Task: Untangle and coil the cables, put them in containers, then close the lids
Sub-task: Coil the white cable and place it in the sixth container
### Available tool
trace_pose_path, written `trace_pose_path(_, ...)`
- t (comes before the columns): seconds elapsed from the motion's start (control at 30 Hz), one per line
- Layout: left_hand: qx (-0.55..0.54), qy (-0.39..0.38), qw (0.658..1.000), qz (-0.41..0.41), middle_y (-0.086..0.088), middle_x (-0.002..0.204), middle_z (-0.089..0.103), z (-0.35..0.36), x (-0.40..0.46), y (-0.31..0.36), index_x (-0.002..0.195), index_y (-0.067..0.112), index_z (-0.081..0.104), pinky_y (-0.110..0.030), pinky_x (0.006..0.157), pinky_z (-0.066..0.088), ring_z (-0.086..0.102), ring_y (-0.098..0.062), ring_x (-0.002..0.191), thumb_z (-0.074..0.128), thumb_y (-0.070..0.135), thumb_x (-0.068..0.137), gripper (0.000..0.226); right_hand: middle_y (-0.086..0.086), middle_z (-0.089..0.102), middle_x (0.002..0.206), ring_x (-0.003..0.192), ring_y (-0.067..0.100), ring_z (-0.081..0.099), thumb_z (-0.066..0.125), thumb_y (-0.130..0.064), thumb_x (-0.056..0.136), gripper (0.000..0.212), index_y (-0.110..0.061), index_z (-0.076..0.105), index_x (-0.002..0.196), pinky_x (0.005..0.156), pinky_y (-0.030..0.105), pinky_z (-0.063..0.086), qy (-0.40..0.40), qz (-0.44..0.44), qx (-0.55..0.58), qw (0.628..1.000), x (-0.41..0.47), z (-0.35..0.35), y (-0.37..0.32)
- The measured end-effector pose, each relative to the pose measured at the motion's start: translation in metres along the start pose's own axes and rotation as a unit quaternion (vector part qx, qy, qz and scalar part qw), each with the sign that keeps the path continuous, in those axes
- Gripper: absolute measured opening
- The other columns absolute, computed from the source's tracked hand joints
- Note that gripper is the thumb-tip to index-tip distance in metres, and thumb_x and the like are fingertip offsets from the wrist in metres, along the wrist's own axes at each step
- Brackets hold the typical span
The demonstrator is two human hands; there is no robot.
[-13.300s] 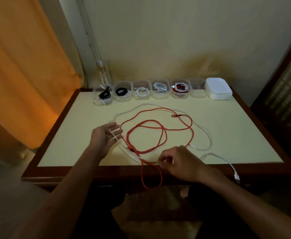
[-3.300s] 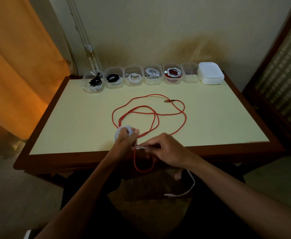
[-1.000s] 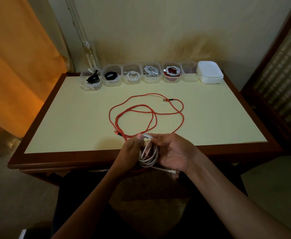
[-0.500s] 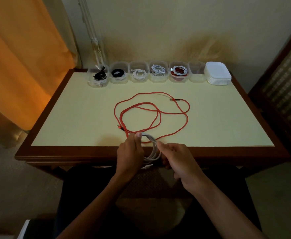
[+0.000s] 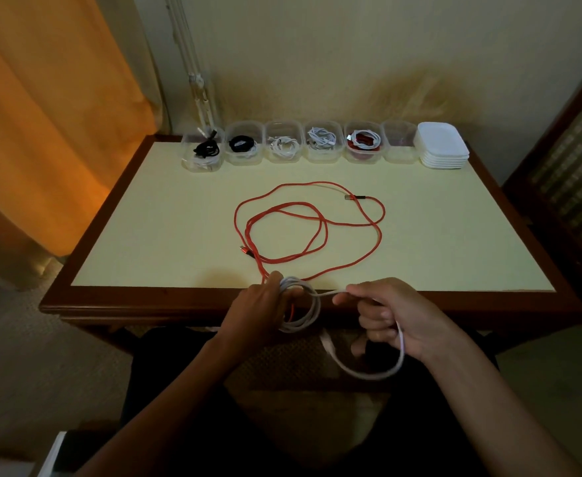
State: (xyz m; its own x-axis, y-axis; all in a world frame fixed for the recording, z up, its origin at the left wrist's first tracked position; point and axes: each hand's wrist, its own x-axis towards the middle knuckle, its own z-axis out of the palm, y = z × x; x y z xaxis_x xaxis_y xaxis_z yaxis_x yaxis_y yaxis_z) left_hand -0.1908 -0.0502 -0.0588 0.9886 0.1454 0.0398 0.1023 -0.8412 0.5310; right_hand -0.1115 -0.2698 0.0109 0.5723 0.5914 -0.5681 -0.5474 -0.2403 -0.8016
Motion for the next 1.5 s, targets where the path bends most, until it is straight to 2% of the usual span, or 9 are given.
trace_pose_path(0.1,-0.035,0.036,0.999,0.014,0.002,0.082,0.061,-0.002,0.001,-0.001,0.109,0.013,0.049,-0.02,0.051,0.05,0.059,-0.008,0.057,0.037,0.034,0.104,0.024,-0.003,0.035,0.049,0.042,0.012,0.026,0.074,-0.03,0.084,0.028,-0.009,0.075,0.101,0.058,0.038,0.027,0.009,-0.012,-0.064,0.998,0.0,-0.001,-0.002)
trace_pose_path(0.2,-0.161,0.06,0.985,-0.021,-0.001,0.077,0.059,-0.002,0.004,0.009,0.101,0.009,0.057,-0.015,0.053,0.044,0.056,-0.004,0.057,0.035,0.034,0.103,0.033,-0.008,0.043,0.052,0.05,0.015,0.045,0.069,-0.023,0.092,0.009,-0.023,0.074,0.099,0.053,0.04,0.048,0.167,-0.127,-0.15,0.966,0.004,0.014,0.01)
trace_pose_path(0.37,-0.495,-0.038,0.845,-0.198,-0.017,0.077,0.056,0.006,0.006,0.022,0.086,0.002,0.059,-0.033,0.061,0.044,0.055,-0.027,0.064,0.033,0.05,0.102,0.057,-0.011,0.063,0.082,0.083,0.011,0.062,0.068,-0.01,0.09,0.011,-0.019,0.068,0.084,0.071,0.035,0.054,0.298,-0.328,-0.267,0.856,0.018,0.027,0.04)
trace_pose_path(0.47,-0.555,-0.07,0.801,-0.211,-0.007,0.07,0.054,0.014,0.006,0.035,0.093,0.001,0.057,-0.025,0.053,0.042,0.052,-0.014,0.055,0.031,0.046,0.104,0.053,-0.007,0.066,0.081,0.069,0.011,0.062,0.067,-0.008,0.09,0.011,-0.017,0.07,0.086,0.058,0.024,0.048,0.297,-0.319,-0.254,0.863,0.022,0.034,0.051)
trace_pose_path(0.7,-0.413,-0.007,0.9,-0.14,0.004,0.068,0.057,0.03,0.004,0.044,0.094,0.022,0.059,-0.024,0.06,0.045,0.056,-0.008,0.058,0.028,0.039,0.105,0.038,-0.003,0.075,0.077,0.072,0.008,0.072,0.063,-0.002,0.092,0.015,-0.011,0.074,0.093,0.048,0.01,0.045,0.195,-0.188,-0.026,0.962,0.011,0.03,0.047)
trace_pose_path(0.97,-0.145,0.01,0.988,-0.052,-0.001,0.076,0.064,0.045,0.009,0.035,0.101,0.016,0.051,-0.036,0.056,0.056,0.063,-0.015,0.06,0.032,0.034,0.105,0.026,0.023,0.073,0.106,0.104,0.037,0.068,0.054,-0.027,0.099,0.031,-0.003,0.064,0.115,0.097,0.051,0.05,0.094,0.051,0.195,0.975,0.006,0.014,0.043)
trace_pose_path(1.2,-0.195,-0.004,0.98,0.033,0.003,0.07,0.059,0.049,0.015,0.039,0.089,0.017,0.05,-0.035,0.057,0.05,0.055,-0.006,0.056,0.032,0.04,0.103,0.032,0.019,0.069,0.106,0.101,0.033,0.066,0.049,-0.011,0.097,0.032,0.002,0.061,0.123,0.103,0.052,0.043,0.016,0.012,0.264,0.964,0.001,0.011,0.051)
trace_pose_path(1.33,-0.263,0.008,0.965,-0.007,-0.004,0.073,0.059,0.047,0.012,0.049,0.091,0.012,0.047,-0.034,0.055,0.044,0.056,-0.015,0.059,0.029,0.05,0.101,0.043,0.007,0.06,0.078,0.075,0.018,0.06,0.052,-0.002,0.089,0.033,0.002,0.062,0.12,0.085,0.037,0.048,-0.064,-0.054,0.352,0.932,0.002,0.014,0.049)
trace_pose_path(1.5,-0.141,-0.047,0.98,-0.131,-0.006,0.059,0.058,0.028,0.018,0.054,0.07,0.002,0.057,-0.023,0.052,0.04,0.051,-0.02,0.048,0.033,0.082,0.075,0.083,0.015,0.066,0.088,0.09,0.028,0.065,0.039,0.007,0.098,0.034,0.0,0.065,0.117,0.085,0.035,0.054,0.058,-0.135,0.231,0.962,0.006,0.017,0.049)
